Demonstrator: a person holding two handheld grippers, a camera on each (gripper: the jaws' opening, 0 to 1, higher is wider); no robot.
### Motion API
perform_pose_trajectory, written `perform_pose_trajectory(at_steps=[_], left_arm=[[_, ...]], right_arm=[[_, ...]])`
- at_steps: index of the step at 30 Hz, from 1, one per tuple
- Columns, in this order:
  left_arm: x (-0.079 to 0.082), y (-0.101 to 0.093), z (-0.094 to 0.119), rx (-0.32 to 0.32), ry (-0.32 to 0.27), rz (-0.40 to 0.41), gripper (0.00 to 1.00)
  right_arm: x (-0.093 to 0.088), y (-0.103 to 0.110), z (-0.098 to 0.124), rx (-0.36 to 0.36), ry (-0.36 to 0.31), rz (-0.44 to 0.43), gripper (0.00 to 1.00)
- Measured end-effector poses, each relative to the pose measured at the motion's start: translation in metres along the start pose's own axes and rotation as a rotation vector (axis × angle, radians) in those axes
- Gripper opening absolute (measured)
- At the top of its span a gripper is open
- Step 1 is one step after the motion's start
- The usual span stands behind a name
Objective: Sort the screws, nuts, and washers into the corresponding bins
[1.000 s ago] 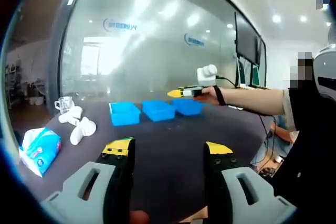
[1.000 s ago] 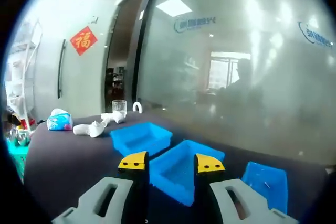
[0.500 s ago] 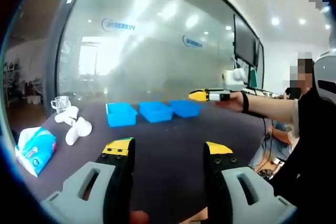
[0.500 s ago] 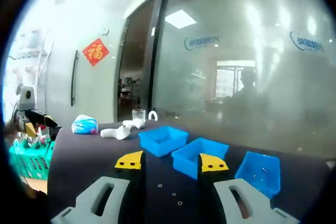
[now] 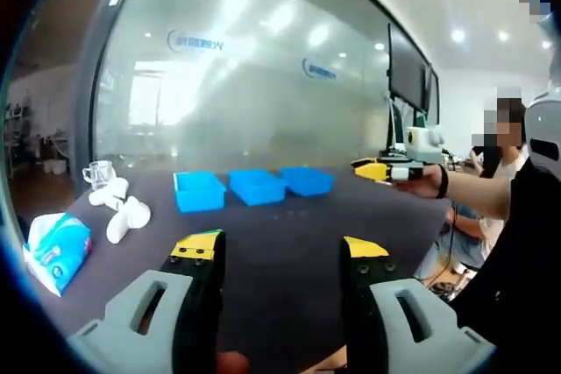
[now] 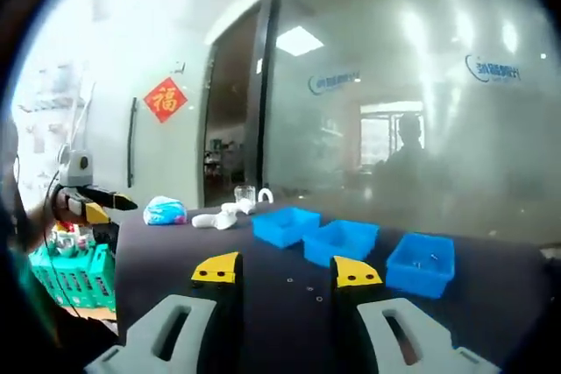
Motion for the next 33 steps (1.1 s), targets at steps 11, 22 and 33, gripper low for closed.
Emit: perform_pose_trajectory(at_steps=[11, 22, 33], left_arm=[[-0.002, -0.001, -0.005, -0.009, 0.000, 0.005, 0.52], [-0.006, 0.002, -0.004, -0.007, 0.017, 0.000, 0.52], [-0.009, 0.003, -0.004, -0.008, 0.024, 0.010, 0.52]], right_arm=[[-0.005, -0.006, 0.022, -0.014, -0.009, -0.028, 0.35], [-0.018, -0.011, 0.011, 0.021, 0.082, -0.014, 0.35], [-0.034, -0.018, -0.018, 0.088, 0.232, 0.032, 0.32]])
Point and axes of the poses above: the point that each gripper's makers call its tool centre point, and the gripper's own axes: z roughly backward along the fingers, y roughly to its left, x roughly out of its top, the point moved 3 cm from there along z, roughly backward along the fingers, and after that the axes turned 3 degrees about z, right-handed, at the moved point
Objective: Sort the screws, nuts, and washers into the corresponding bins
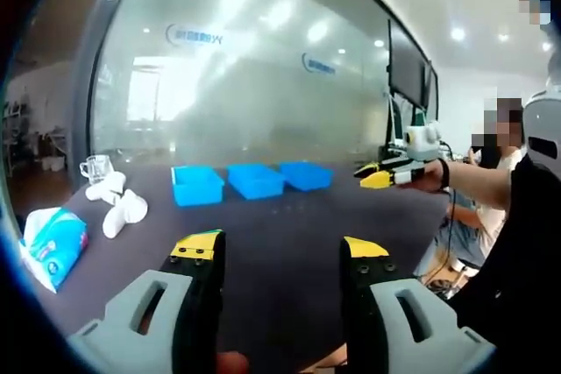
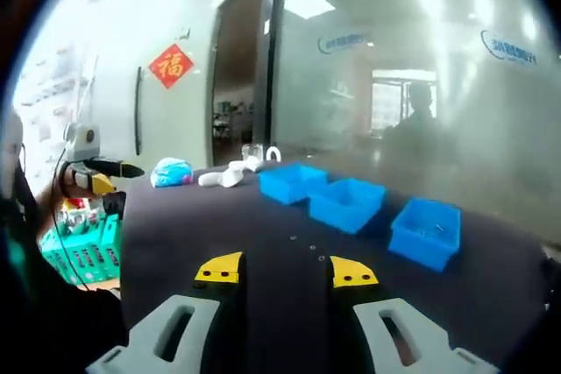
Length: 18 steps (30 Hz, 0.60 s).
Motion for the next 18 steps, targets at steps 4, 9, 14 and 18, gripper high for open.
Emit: perform_pose_trajectory(at_steps=[4, 9, 14, 18], left_arm=[[-0.001, 0.001, 0.000, 0.002, 0.000, 0.003, 0.52], [-0.001, 0.002, 0.002, 0.007, -0.006, 0.011, 0.52], [-0.004, 0.004, 0.003, 0.011, -0.002, 0.021, 0.52], [-0.004, 0.006, 0.004, 0.017, -0.005, 0.026, 0.52]], right_arm=[[0.002, -0.006, -0.015, 0.026, 0.049, 0.024, 0.32], [0.006, -0.001, -0.028, 0.065, 0.111, 0.054, 0.32], [0.005, -0.006, -0.041, 0.074, 0.152, 0.079, 0.31], [0.004, -0.010, -0.052, 0.085, 0.191, 0.088, 0.28]])
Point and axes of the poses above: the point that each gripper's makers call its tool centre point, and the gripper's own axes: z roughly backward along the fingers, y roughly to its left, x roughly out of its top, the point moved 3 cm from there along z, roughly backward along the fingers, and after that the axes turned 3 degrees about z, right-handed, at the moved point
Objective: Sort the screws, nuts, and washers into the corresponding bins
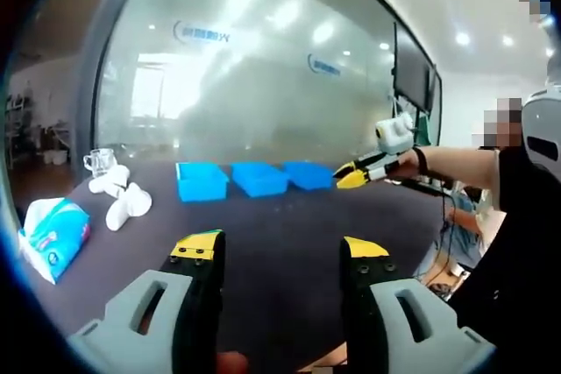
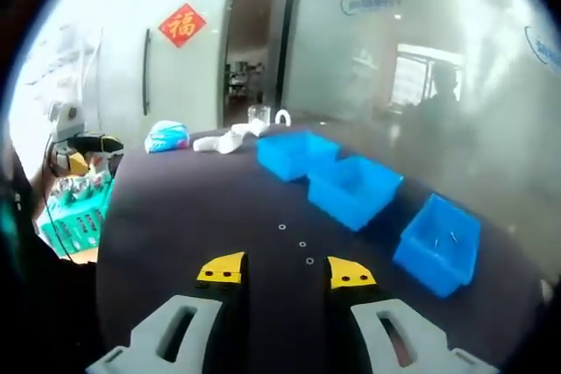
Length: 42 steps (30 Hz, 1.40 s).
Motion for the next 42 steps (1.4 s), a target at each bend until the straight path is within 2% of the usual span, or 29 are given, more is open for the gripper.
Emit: perform_pose_trajectory(at_steps=[9, 13, 18, 21, 32, 42], left_arm=[[0.001, 0.000, -0.001, -0.001, -0.002, 0.004, 0.52], [0.000, 0.000, -0.001, -0.001, -0.001, 0.004, 0.52], [-0.001, 0.000, 0.000, 0.002, 0.005, 0.003, 0.52], [-0.001, 0.000, 0.001, 0.005, 0.006, 0.006, 0.52], [-0.001, -0.001, 0.000, 0.005, 0.001, 0.010, 0.52], [-0.003, 0.001, 0.003, 0.015, 0.003, 0.017, 0.52]], right_arm=[[-0.007, -0.003, -0.028, 0.067, 0.119, 0.031, 0.27], [-0.018, -0.001, -0.039, 0.116, 0.214, 0.072, 0.25], [-0.021, 0.001, -0.051, 0.161, 0.260, 0.082, 0.24], [-0.024, 0.000, -0.057, 0.185, 0.301, 0.123, 0.24], [-0.029, -0.012, -0.077, 0.217, 0.385, 0.140, 0.20], [-0.036, -0.016, -0.090, 0.223, 0.420, 0.133, 0.14]])
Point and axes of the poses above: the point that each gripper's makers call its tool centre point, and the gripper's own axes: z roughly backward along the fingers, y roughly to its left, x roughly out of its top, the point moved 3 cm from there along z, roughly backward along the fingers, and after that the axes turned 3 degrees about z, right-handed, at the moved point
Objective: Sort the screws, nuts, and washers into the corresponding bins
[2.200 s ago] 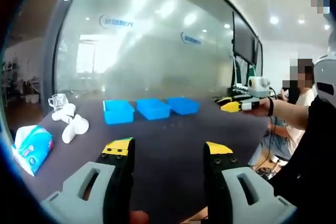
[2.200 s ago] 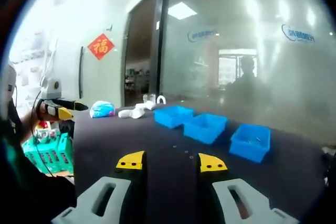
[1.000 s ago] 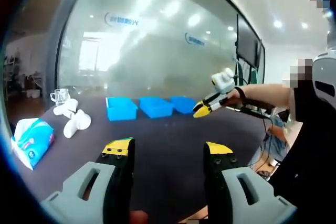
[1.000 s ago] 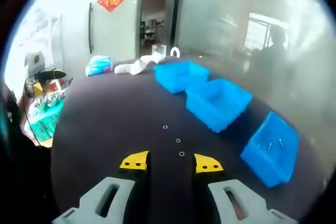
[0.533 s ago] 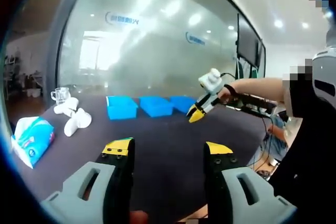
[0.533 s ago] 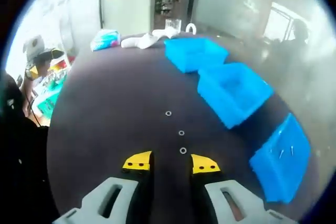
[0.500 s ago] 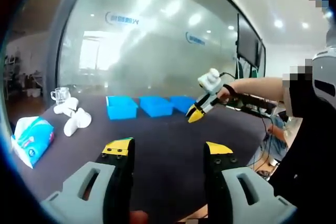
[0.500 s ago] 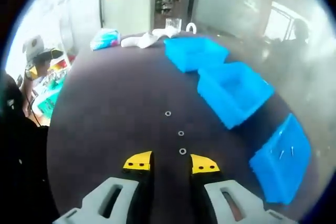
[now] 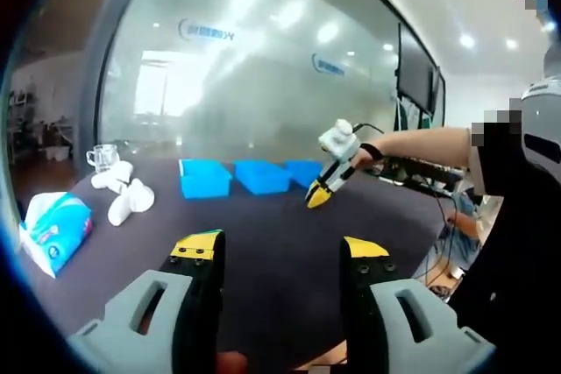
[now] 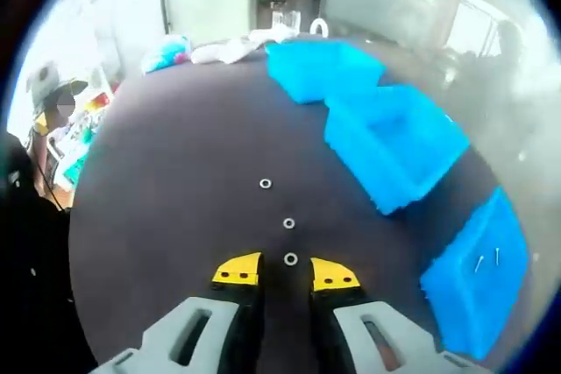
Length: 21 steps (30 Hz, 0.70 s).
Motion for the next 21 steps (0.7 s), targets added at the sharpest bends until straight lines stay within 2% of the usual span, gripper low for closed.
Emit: perform_pose_trajectory(at_steps=[7, 10, 13, 16, 21], left_arm=[[-0.0005, -0.0008, -0.0007, -0.003, 0.002, 0.000, 0.52], [-0.0004, -0.0016, -0.0009, -0.004, 0.003, -0.001, 0.52], [0.0003, -0.0022, -0.0010, -0.004, 0.002, -0.005, 0.52], [0.0008, -0.0033, -0.0005, -0.005, 0.000, -0.005, 0.52], [0.0017, -0.0037, 0.0008, -0.005, -0.007, -0.001, 0.52]], right_arm=[[-0.0018, -0.0048, -0.0022, 0.004, 0.007, -0.038, 0.10], [-0.0012, -0.0036, -0.0025, 0.004, 0.010, -0.029, 0.09], [0.0004, -0.0011, -0.0024, -0.004, 0.015, -0.017, 0.02], [0.0007, 0.0012, -0.0028, -0.022, 0.022, 0.014, 0.02], [0.0007, 0.0010, -0.0019, -0.028, 0.022, 0.012, 0.02]])
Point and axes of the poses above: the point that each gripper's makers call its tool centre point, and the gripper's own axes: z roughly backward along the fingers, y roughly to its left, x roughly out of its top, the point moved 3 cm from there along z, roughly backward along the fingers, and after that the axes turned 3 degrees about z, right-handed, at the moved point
